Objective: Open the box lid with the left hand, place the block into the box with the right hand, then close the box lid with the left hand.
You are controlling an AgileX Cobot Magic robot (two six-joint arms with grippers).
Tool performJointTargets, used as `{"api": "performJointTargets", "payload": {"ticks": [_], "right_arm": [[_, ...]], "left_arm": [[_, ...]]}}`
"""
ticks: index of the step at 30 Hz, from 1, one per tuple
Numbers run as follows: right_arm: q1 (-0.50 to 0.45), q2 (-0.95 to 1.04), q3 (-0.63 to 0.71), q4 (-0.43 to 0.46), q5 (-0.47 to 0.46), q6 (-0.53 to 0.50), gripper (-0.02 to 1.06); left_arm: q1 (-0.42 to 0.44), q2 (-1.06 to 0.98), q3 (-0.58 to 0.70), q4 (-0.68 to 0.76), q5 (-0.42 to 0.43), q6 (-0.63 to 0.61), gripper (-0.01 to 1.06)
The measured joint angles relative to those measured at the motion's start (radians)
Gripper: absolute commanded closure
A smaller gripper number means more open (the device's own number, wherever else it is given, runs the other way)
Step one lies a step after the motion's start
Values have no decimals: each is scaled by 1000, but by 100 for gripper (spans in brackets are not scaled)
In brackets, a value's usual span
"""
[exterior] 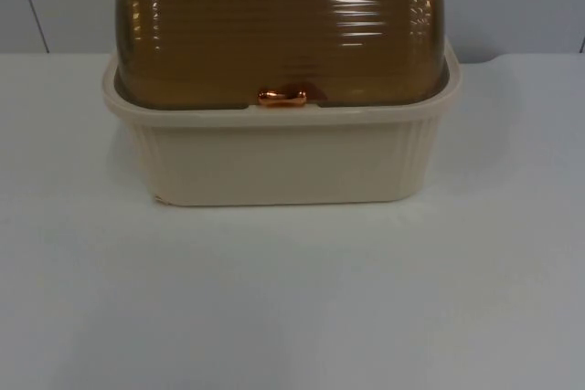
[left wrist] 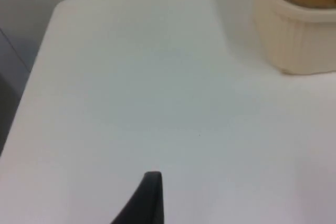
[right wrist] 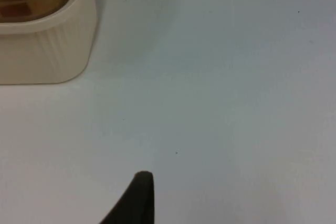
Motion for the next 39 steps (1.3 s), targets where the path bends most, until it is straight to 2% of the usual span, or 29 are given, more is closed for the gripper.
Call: {"api": "performJointTargets", "payload": {"ticks": [9,39], "right_arm": [[0,0,3,-7,-3,0,0],[0,0,3,-7,-7,2,0]], "left_arm": [[0,0,2,83,-6,-127,0],[-6,0,2,76,-6,-141,0]]}}
